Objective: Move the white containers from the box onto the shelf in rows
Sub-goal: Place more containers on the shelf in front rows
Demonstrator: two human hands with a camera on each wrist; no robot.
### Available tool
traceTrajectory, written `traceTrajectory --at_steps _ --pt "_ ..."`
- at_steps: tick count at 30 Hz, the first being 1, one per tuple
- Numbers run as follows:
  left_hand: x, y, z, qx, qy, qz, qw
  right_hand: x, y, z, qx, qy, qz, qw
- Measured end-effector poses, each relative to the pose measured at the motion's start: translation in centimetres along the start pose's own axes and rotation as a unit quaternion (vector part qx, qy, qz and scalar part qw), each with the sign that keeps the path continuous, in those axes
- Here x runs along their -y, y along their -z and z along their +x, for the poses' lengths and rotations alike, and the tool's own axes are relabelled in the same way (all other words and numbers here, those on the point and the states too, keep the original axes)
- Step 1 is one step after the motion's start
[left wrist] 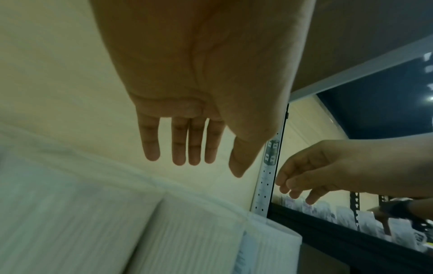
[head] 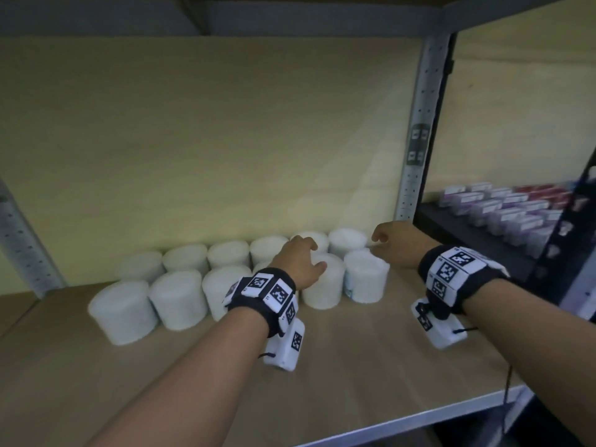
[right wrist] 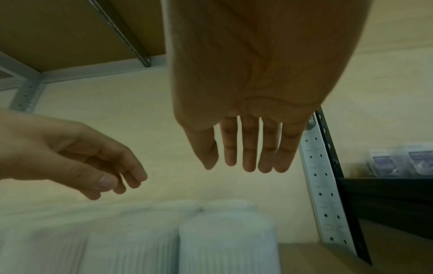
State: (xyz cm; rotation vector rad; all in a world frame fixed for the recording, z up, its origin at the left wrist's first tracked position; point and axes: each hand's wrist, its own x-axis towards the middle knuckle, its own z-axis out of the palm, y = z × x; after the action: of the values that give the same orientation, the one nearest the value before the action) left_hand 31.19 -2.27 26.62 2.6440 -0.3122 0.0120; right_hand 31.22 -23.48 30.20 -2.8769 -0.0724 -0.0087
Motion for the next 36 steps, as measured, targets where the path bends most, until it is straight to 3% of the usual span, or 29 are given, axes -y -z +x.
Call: traceTrajectory --at_steps 11,36 --pt "0.1 -3.3 4.1 0.03 0.018 0.088 0.995 -1.1 -3.9 2.9 0.065 0.005 -0.042 0.997" --pt "0.7 -4.4 4.7 0.013 -0.004 0.096 0.995 -1.6 -4.6 2.8 0.052 0.035 -0.034 0.997"
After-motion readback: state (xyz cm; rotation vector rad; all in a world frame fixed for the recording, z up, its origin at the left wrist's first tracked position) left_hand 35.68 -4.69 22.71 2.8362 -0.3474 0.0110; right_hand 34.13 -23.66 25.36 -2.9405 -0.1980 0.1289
